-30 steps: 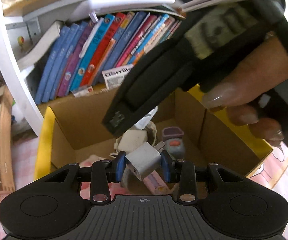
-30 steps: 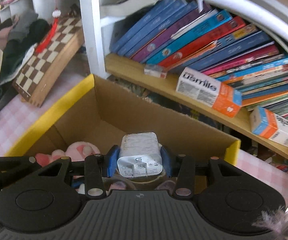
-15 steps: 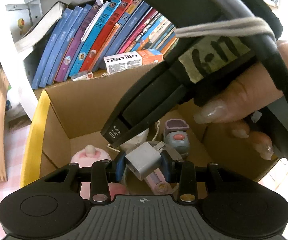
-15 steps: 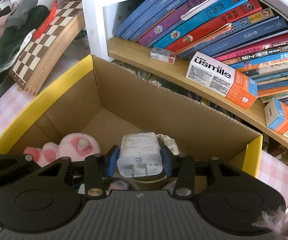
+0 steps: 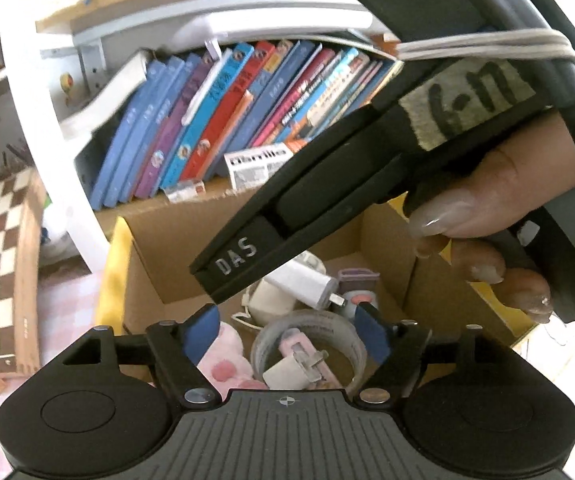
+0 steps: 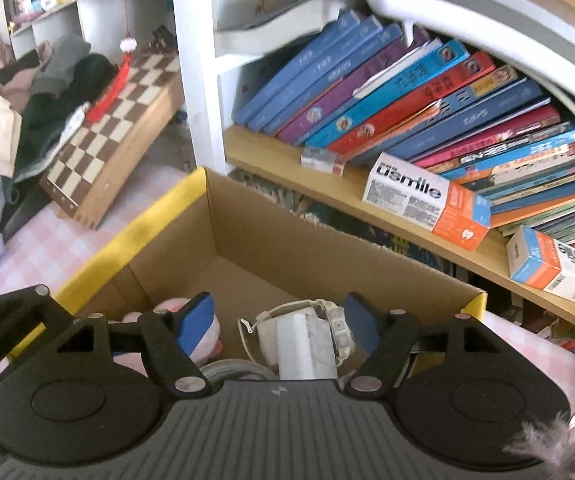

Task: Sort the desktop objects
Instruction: 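Raise both grippers out of the yellow box and pull back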

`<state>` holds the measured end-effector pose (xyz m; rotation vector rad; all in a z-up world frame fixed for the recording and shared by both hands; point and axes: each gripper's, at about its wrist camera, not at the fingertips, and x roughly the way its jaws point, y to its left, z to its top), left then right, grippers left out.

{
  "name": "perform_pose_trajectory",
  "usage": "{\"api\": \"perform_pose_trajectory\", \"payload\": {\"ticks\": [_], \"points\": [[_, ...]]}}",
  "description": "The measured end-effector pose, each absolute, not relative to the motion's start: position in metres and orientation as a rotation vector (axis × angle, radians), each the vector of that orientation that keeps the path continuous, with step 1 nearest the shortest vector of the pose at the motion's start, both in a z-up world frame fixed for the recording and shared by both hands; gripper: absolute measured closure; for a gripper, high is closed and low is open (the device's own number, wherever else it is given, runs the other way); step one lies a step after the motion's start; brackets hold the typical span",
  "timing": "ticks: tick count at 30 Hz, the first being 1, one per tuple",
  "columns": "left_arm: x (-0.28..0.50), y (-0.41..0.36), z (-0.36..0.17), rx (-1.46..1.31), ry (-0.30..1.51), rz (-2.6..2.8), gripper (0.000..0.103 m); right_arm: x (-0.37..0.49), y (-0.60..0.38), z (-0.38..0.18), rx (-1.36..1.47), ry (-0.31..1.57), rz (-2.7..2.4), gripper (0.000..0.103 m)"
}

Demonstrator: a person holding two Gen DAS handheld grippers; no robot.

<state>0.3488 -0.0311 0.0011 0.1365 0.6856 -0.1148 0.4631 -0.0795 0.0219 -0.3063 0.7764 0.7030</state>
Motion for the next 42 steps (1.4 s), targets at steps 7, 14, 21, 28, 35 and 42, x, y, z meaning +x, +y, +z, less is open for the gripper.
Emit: {"api": "perform_pose_trajectory", "payload": {"ticks": [7,14,21,28,35,42], "points": [[0.324,-0.034,0.022,0.148,0.618,-0.091,0.017,0.443,-0.1,0.05,-0.256,0.696,0.684,0.031],[0.291,-0.027,0.044,0.131,0.555,-0.071,0.014,0.408,-0.125,0.072,-0.219,0.63,0.681,0.03],[0.247,-0.021,0.06,0.136,0.503,-0.055,0.01,0.364,-0.152,0.087,-0.191,0.585,0.661,0.029],[0.195,-0.011,0.063,0.167,0.513,-0.05,0.008,0.315,-0.181,0.092,-0.233,0.543,0.6,0.029],[0.151,0.0,0.063,0.134,0.521,-0.035,0.007,0.256,-0.209,0.09,-0.229,0.531,0.531,0.026],[0.113,0.005,0.058,0.111,0.51,-0.015,0.006,0.193,-0.216,0.065,-0.221,0.562,0.477,0.026]]}}
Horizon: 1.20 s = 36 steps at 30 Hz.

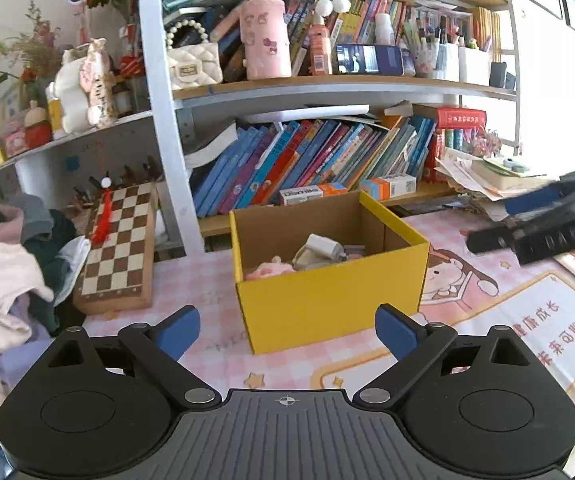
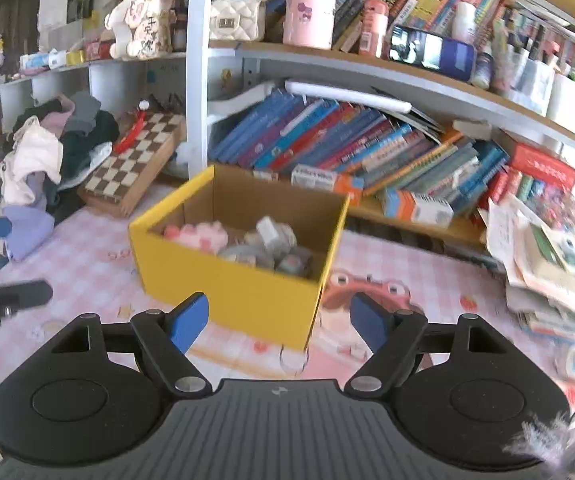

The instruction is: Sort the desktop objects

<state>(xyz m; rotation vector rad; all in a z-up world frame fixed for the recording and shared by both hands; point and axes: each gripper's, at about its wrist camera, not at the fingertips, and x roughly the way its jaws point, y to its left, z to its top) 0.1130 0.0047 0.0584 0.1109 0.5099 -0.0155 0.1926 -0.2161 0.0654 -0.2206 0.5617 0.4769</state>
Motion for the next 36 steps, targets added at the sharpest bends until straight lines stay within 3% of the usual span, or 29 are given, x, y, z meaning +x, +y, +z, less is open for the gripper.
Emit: {"api": "perform_pose_trajectory", "payload": {"ticks": [19,36], "points": [[0.041,-0.004,0.008,0.174,0.631,-0.024,0.004,0.078,-0.22,-0.002,-0.178,0.675,0.324,0.023],[0.018,-0.01,-0.003,0.186,0.669,-0.055,0.004,0.045,-0.196,-0.017,-0.243,0.71,0.327,0.013]]}}
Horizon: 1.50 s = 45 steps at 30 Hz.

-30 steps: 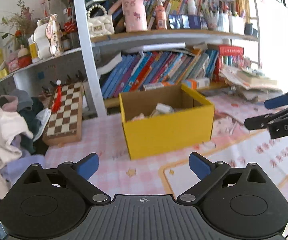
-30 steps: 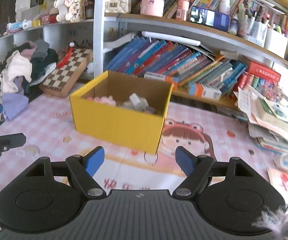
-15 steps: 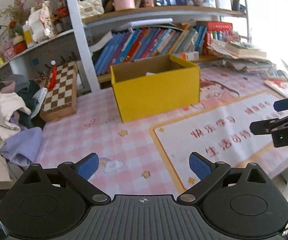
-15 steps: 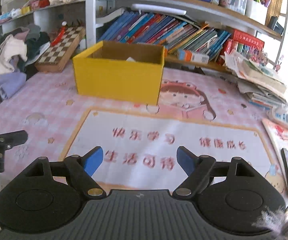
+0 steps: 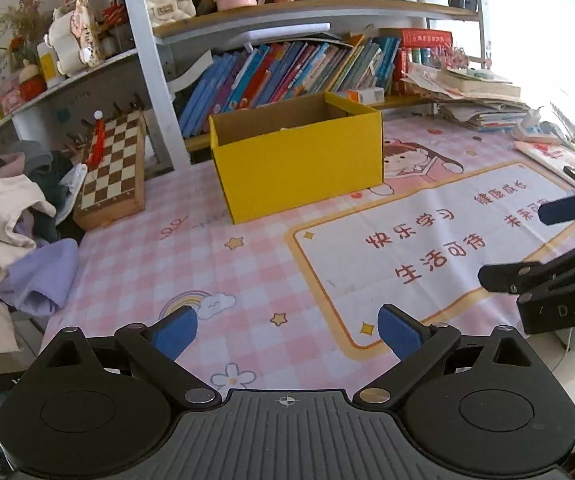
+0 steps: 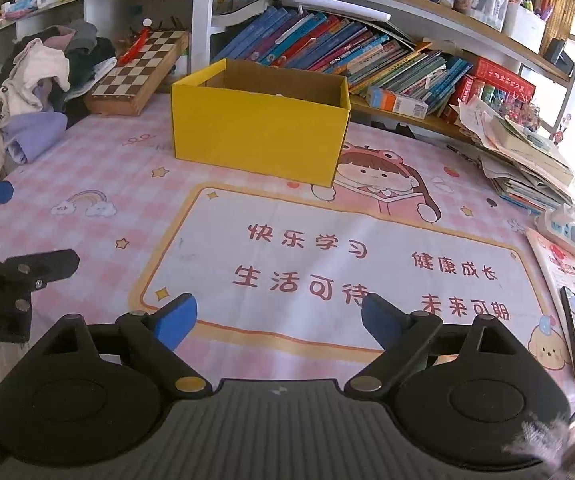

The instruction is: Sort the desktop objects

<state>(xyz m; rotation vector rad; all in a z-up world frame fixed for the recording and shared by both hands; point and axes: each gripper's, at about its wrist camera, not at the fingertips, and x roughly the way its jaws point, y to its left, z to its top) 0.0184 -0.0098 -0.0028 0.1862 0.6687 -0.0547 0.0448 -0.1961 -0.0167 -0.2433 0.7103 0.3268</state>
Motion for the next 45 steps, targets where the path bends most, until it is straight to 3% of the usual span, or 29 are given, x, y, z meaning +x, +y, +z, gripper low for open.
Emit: {"api": "perform_pose_trajectory", "payload": {"ticks": [19,45], "points": [[0.0184,-0.0136,-0.0029,0.194,0.677,-0.094,0.0,0.0414,-0.1901,-0.0178,-0.269,0.721,0.338,0.0],[0.0167,-0.007,-0.0084,0.139,0.73,-0.078,0.0,0.0378,-0.1924,-0.0199,-0.258,0.745,0.335,0.0]]}}
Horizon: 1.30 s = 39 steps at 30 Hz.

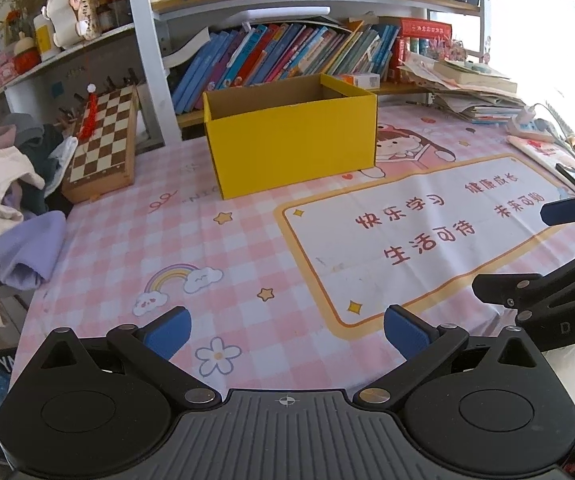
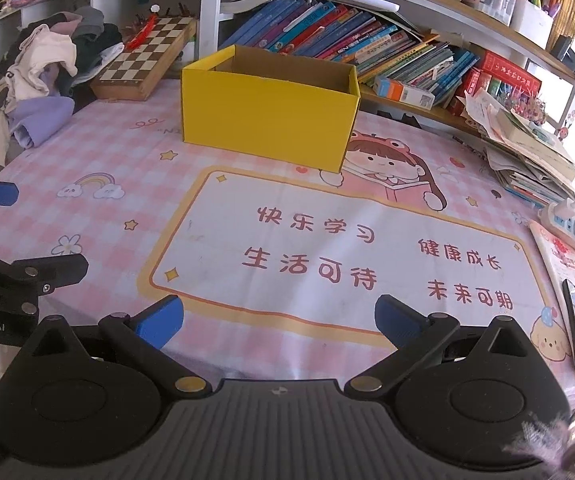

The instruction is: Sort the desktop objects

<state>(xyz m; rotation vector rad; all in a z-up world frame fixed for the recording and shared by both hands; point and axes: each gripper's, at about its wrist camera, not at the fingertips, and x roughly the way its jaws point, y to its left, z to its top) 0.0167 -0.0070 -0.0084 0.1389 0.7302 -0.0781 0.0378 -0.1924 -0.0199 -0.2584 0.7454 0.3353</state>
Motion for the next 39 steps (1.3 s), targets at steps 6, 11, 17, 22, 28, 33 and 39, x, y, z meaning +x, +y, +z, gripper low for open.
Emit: {"api": "perform_pose_trajectory", "payload": {"ticks": [6,11,17,22,28,33,39], "points": [[0.016,-0.0069,-0.0078,0.133,0.727,-0.085,0.0,0.0357,-0.1918,-0.0205,-0.259,0.745,0.335,0.0],[0.0157,-0.0092,-0.0065,0.134,0.715,-0.099,0.0,0.0353,-0.1921,-0.0201,-0.26,0.745,0.333,0.0],[0.0163,-0.0089,-0.0068,0.13,0.716,-0.095,0.0,0.0362,-0.1917,-0.0194,-0.26,0.748,0.333,0.0],[0.016,-0.0089,-0.0067,0.132,0.715,-0.096,0.0,0.0367,-0.1918,-0.0194,-0.262,0.748,0.338,0.0],[0.0161,-0.0063,-0.0074,0.121,0.72,-0.093,0.0,0.0373,-0.1914,-0.0197,-0.262,0.752,0.341,0.0],[0.016,-0.0056,-0.0082,0.121,0.725,-0.095,0.0,0.0377,-0.1902,-0.0201,-0.261,0.753,0.343,0.0],[0.0169,-0.0041,-0.0087,0.115,0.729,-0.092,0.0,0.0381,-0.1894,-0.0202,-0.262,0.754,0.344,0.0]]}}
